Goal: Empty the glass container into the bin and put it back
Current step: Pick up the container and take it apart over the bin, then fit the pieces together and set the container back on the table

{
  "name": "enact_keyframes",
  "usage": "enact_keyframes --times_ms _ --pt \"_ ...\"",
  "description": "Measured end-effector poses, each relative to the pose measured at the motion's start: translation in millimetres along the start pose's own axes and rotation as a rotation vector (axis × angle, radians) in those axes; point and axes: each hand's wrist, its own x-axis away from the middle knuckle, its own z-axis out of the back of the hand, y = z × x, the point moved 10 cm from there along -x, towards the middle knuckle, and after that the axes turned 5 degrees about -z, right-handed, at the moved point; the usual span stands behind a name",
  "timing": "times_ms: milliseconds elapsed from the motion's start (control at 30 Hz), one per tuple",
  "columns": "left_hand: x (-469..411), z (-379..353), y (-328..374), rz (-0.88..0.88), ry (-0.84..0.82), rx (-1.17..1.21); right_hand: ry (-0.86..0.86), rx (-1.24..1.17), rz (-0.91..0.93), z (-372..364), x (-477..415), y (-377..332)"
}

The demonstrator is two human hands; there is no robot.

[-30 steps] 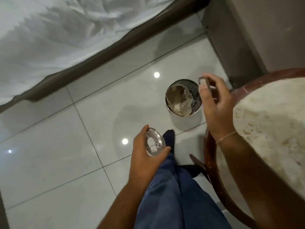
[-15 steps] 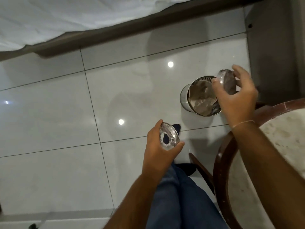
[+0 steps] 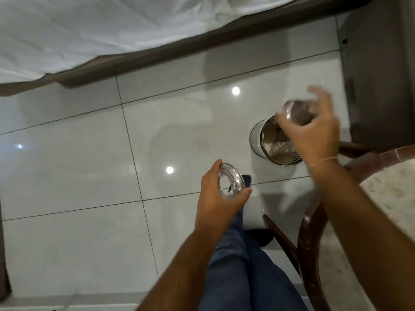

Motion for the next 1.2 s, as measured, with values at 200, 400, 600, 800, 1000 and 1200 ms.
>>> enact_keyframes --times_ms 200,400,600,800,1000,1200 --pt "-19.7 4.3 24.2 -0.040 0.014 0.001 0.329 -0.032 0.142 36.1 7.5 -18.5" --pt "-22.7 3.2 40.2 -0.093 -0.007 -0.061 -0.057 -0.076 -0.497 -44.3 41.2 82.0" --pt "-14.2 -32.3 76.8 -0.226 -0.223 -0.146 -0.182 -1.019 -0.795 -22.4 82.4 112.7" --pt "17.3 -100.0 130.7 -0.445 -0.527 -0.274 -0.298 -1.252 -0.758 15.2 138.5 124.8" --pt "60.8 -170.2 149.8 -0.601 -0.766 -0.402 -0.234 -1.325 -0.749 44.5 189.0 149.3" --pt "127.2 -247.9 144.2 -0.714 -0.930 -0.571 -0.054 -1.422 -0.875 85.3 244.3 210.2"
